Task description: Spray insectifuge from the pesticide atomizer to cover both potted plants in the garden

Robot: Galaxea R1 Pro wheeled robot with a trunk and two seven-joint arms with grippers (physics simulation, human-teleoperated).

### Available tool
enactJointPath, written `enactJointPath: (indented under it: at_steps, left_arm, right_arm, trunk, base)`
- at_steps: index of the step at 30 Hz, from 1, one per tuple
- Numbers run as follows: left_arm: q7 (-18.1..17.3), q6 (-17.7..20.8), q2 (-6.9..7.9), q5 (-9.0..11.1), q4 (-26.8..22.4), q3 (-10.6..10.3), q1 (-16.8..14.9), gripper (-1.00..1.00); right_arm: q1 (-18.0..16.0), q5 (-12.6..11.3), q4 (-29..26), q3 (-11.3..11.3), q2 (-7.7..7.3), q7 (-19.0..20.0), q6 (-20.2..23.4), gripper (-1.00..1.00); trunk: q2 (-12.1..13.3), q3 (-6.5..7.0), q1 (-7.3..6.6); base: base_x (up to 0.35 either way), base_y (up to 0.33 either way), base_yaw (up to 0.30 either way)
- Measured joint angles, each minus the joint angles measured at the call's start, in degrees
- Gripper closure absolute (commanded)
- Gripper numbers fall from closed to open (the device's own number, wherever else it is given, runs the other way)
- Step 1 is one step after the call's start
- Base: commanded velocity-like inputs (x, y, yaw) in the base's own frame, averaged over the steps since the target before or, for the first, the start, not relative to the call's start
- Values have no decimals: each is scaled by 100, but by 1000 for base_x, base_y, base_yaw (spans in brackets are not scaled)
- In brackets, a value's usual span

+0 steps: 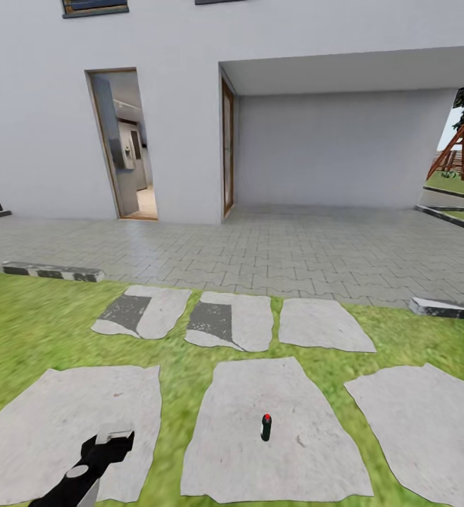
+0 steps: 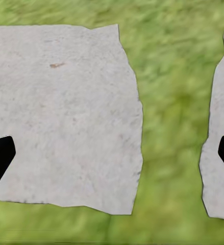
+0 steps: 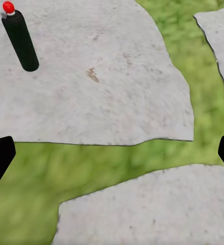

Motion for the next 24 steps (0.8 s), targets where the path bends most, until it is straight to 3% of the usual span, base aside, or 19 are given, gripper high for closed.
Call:
enactJointPath:
  at_steps: [5,24]
  left_arm:
    - [-53,-135,2,3,7,9,17,-100]
    - [-73,-180,-1,3,9,1,20,-100]
  right_arm:
    - [1,0,-6,-4,-1,0,0,-100]
    - [2,0,-4,1,-1,7,0,-100]
  trunk:
    - [0,0,0]
    - [0,0,0]
  base:
    - [0,0,-149]
    - [0,0,-282]
